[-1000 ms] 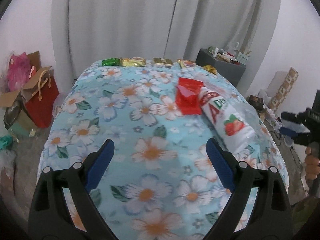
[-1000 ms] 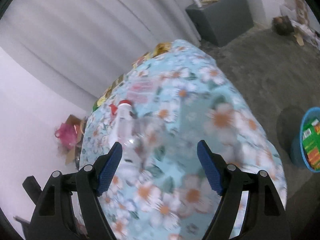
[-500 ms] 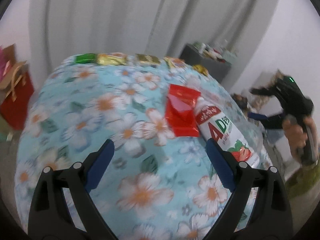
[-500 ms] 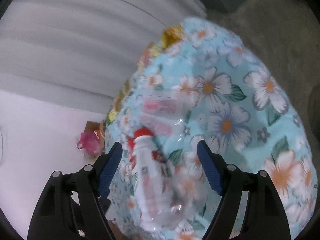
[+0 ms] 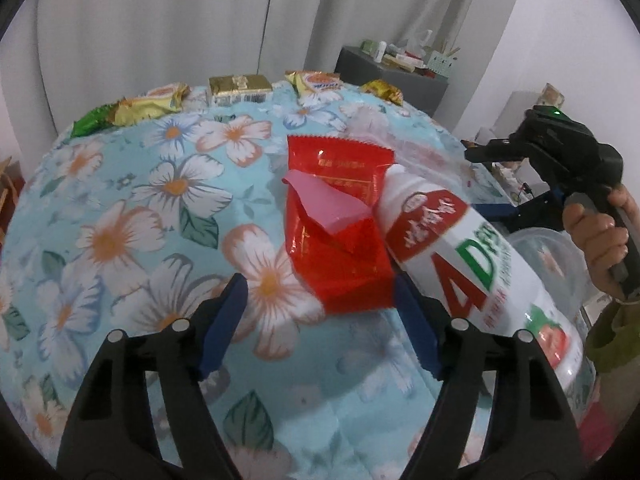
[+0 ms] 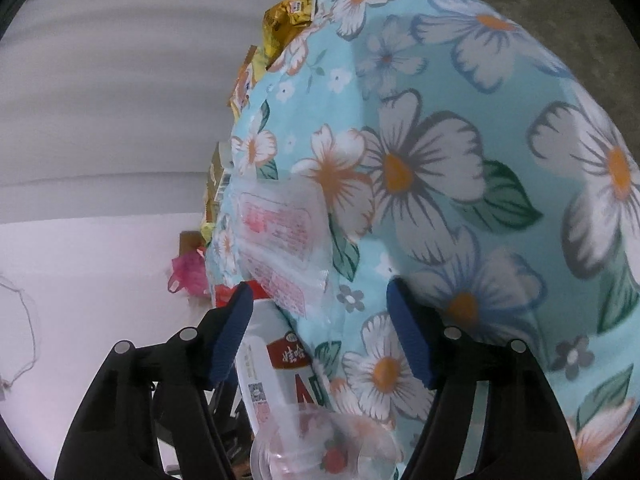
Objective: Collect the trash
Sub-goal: 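Grasp the red packet with the left tool while the right tool grasps the clear plastic wrapper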
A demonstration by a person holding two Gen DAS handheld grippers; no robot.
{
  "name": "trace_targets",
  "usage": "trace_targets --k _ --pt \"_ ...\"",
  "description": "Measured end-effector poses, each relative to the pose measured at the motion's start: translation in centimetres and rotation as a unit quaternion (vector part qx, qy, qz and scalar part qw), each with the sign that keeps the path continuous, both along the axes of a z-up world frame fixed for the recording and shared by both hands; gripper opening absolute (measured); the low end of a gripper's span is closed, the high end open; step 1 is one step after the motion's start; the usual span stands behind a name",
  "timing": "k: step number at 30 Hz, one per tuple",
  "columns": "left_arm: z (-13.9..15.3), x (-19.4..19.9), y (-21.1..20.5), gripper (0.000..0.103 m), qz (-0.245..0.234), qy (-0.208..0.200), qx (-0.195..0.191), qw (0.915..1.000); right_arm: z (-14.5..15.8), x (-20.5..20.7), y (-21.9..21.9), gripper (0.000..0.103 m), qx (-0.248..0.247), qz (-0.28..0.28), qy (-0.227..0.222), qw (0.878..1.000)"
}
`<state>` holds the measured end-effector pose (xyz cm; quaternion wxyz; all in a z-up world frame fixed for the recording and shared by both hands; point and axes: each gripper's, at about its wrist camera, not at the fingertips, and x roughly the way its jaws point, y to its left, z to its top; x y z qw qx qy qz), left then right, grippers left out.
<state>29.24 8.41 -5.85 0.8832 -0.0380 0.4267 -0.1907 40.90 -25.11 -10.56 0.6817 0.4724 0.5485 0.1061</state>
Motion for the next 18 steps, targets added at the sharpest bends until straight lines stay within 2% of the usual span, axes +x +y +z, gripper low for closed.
trace_targets --k 6,10,15,18 --pt "-0.7 1.2 0.1 0.063 0.013 0.011 -0.014 0.9998 -0.8 1.1 -0.2 0.062 0.017 0.005 -0.002 1.0" --pt "-0.9 1.7 0.2 0.056 0.023 0.015 -0.019 0.9995 -1.3 1.7 -0.2 0.058 0.029 0.002 -0.002 1.0" --pt "-0.9 2.5 0.8 0.043 0.046 0.021 -0.029 0.9983 -1.6 2.2 -0.2 0.052 0.036 -0.001 -0.004 0.999" --pt "-1.0 3.2 1.4 0.029 0.064 0.026 -0.038 0.9969 -1.9 2.5 -0.1 0.047 0.04 -0.004 -0.003 0.999"
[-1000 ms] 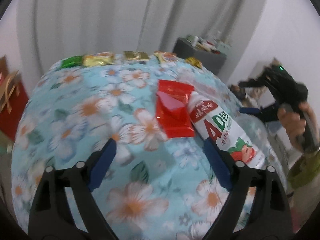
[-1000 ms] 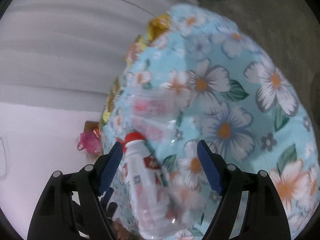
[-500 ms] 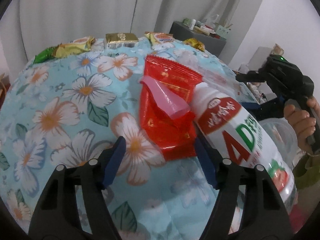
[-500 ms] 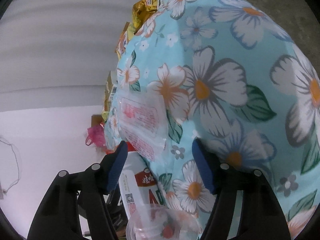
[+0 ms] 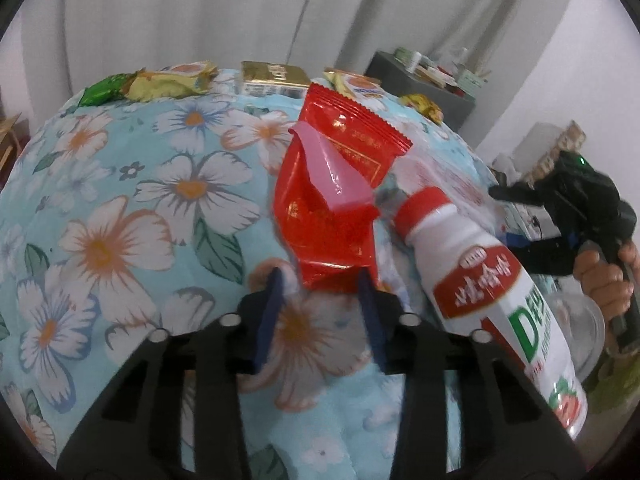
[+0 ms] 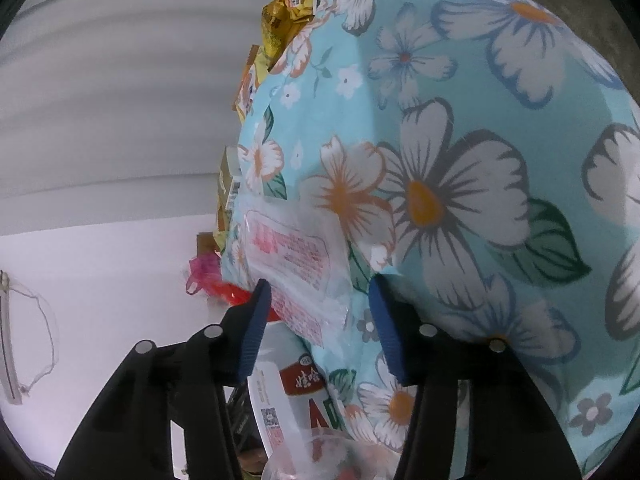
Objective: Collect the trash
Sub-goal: 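Grasp the red packet with the left tool while the right tool grasps the clear plastic wrapper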
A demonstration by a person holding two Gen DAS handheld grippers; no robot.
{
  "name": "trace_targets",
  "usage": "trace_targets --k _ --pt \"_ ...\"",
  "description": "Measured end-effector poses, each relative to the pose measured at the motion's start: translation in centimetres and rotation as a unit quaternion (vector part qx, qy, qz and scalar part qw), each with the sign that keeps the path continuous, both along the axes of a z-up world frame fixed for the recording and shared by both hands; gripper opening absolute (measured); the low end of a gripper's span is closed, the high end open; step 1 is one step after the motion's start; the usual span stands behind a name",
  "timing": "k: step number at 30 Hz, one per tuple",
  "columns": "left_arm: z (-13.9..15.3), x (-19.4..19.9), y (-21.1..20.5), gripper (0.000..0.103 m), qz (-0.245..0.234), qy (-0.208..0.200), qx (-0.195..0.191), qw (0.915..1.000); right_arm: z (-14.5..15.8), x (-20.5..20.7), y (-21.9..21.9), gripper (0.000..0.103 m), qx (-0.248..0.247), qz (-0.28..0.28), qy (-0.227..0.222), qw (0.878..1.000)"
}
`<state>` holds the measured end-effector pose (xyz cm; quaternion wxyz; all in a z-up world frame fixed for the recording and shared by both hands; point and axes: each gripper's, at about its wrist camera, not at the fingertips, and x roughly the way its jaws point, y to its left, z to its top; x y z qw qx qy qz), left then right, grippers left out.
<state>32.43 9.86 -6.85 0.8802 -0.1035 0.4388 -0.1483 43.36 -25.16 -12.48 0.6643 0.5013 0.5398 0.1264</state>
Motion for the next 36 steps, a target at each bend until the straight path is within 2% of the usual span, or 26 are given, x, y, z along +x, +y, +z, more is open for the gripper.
trace_targets --k 7,13,16,19,20,21,23,24,27,30,34,36 --pt "-0.3 1.0 1.5 0.001 0.031 0.013 -0.02 0.9992 -0.7 0.4 0.0 0.035 0.006 -0.007 0.0 1.0" --pt "-0.2 0.9 2.1 0.0 0.04 0.016 -0.032 0.9986 -1.2 0.0 -0.5 0.02 0.012 -0.014 -0.001 1.0" --pt "0.5 0.0 2.6 0.0 0.04 0.013 -0.03 0.9987 -1.5 -0.5 -1.1 0.017 0.019 -0.019 -0.001 1.0" --pt "1.7 -0.5 3.4 0.0 0.033 0.012 -0.049 0.9982 -1.7 -0.7 -1.5 0.017 0.024 -0.018 -0.002 1.0" --pt "2.2 -0.3 3.7 0.001 0.03 0.011 -0.058 0.9978 -1.8 -0.8 -1.6 0.017 0.024 -0.018 -0.002 1.0" --pt "2.5 0.0 3.8 0.007 0.03 0.011 -0.063 0.9975 -1.8 -0.8 -1.6 0.017 0.025 -0.018 -0.003 1.0" --pt "3.4 0.9 4.2 0.055 0.036 0.01 -0.071 0.9968 -1.8 -0.8 -1.6 0.017 0.025 -0.019 -0.003 1.0" --pt "3.6 1.4 4.3 0.063 0.04 0.012 -0.075 0.9963 -1.8 -0.9 -1.6 0.017 0.025 -0.019 -0.004 0.999" --pt "3.6 4.2 4.0 0.069 0.027 0.032 -0.093 0.9949 -1.9 -1.0 -1.7 0.017 0.03 -0.021 -0.004 0.999" --pt "2.7 7.0 3.0 0.069 0.03 0.052 -0.072 0.9956 -2.0 -1.1 -1.9 0.017 0.035 -0.023 -0.003 0.999" --pt "1.9 8.5 0.8 0.067 0.001 0.045 -0.02 0.9988 -2.1 -1.2 -2.0 0.017 0.041 -0.025 -0.001 0.999" --pt "1.5 8.5 -0.2 0.061 -0.01 0.038 0.003 0.9992 -2.2 -1.2 -2.1 0.017 0.044 -0.025 0.0 0.999"
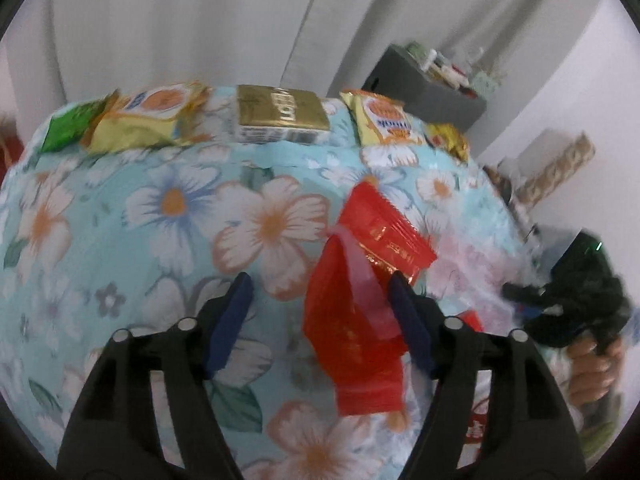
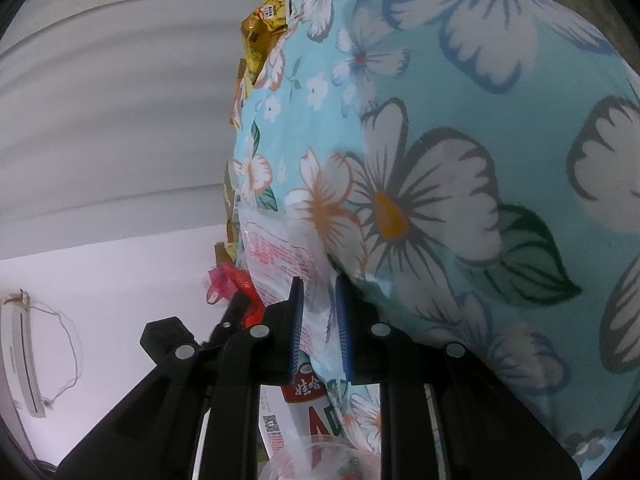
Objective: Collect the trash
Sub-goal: 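Grasp the red packet with the left tool while the right tool grasps the clear plastic wrapper, then carry the red packet and clear wrapper toward the blue wastebasket with both tools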
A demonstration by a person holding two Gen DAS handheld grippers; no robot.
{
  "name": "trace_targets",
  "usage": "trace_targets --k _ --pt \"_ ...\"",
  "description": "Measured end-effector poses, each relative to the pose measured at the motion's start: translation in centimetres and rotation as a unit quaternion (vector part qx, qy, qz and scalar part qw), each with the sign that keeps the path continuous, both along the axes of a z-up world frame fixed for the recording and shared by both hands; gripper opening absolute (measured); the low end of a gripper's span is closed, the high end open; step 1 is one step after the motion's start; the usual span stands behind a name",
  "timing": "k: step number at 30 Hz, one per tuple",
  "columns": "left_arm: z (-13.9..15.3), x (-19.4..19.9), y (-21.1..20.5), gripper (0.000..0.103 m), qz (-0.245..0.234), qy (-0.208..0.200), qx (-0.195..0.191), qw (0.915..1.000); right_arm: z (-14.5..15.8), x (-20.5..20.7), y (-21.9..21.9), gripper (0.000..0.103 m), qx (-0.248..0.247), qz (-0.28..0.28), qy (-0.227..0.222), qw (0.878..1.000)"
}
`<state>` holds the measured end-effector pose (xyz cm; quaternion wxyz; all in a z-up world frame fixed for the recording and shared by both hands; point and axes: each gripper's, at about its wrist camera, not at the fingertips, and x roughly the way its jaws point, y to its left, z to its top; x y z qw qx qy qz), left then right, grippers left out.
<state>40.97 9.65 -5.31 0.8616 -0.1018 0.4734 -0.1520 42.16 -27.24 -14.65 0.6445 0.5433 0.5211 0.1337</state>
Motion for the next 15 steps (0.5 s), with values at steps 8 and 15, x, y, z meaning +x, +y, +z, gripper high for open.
trace_targets --k 8,15 --pt "-0.8 -0.3 -1.1 0.023 -0.006 -0.011 0.031 0.9994 -0.3 0.3 0.2 0.017 0.005 0.0 0.002 1.0" --pt "-0.3 -1.6 -0.8 0.015 -0.007 -0.022 0.027 0.9994 -0.1 0.5 0.5 0.015 0.0 0.0 -0.006 1.0"
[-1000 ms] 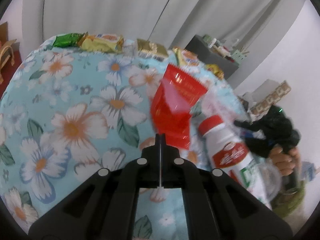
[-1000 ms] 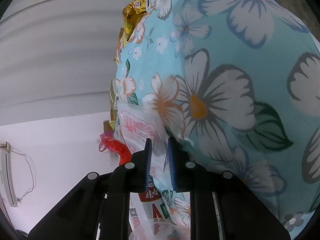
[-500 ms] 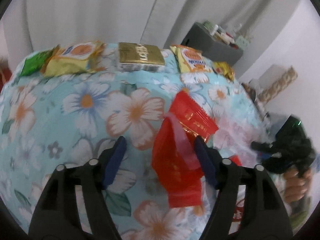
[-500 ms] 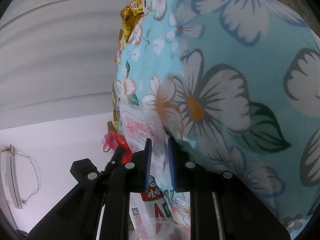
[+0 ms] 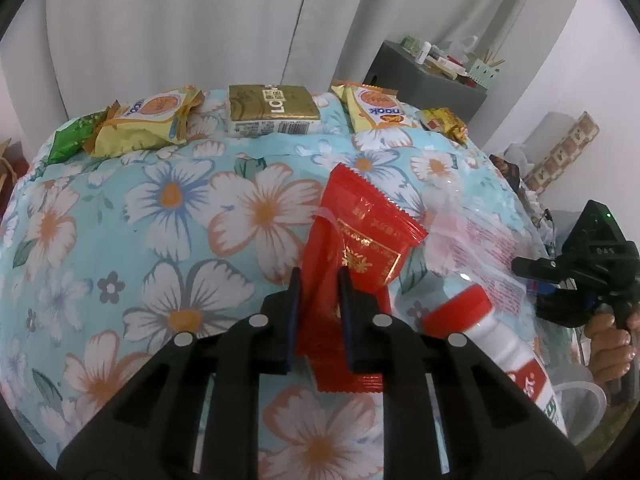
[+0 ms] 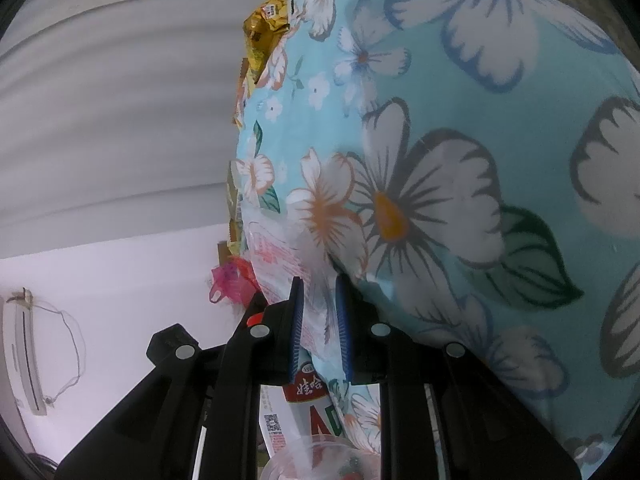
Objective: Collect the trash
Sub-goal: 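Carry the red packet and clear wrapper toward the blue wastebasket with both tools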
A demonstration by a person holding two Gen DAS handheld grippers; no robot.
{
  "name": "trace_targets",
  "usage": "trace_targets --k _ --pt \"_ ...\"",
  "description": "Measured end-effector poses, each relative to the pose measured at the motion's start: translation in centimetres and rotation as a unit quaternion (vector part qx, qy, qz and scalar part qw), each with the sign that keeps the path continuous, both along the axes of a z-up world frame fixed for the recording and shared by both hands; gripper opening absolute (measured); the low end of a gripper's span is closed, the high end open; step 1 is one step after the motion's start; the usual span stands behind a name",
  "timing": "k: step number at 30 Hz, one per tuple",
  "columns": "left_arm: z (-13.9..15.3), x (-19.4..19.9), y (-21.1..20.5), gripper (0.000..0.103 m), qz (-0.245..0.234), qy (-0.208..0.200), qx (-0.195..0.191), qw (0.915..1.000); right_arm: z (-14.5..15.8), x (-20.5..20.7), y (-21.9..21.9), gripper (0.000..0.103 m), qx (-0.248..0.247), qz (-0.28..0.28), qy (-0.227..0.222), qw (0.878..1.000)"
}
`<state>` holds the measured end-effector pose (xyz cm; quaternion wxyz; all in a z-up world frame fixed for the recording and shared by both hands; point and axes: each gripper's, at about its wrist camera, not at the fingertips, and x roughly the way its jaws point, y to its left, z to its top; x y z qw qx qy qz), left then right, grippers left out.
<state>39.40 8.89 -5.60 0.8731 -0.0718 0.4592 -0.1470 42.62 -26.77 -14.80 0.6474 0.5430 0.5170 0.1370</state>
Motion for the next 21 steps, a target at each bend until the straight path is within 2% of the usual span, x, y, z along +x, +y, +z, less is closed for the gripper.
trace_targets --k 5,15,21 --pt "1.3 -1.2 0.4 0.004 0.01 -0.018 0.002 0.9998 0.7 -0.2 0.1 0.008 0.003 -0.007 -0.013 1.0" --pt "5.6 -4.6 1.5 0.003 0.032 -0.075 0.002 0.9967 2.9 -0.7 -0.2 0.006 0.018 -0.024 -0.047 0.998" --pt "7.1 -6.1 2.1 0.003 0.041 -0.089 -0.005 0.9952 4.5 -1.2 -0.1 0.006 0.02 -0.028 -0.068 0.997"
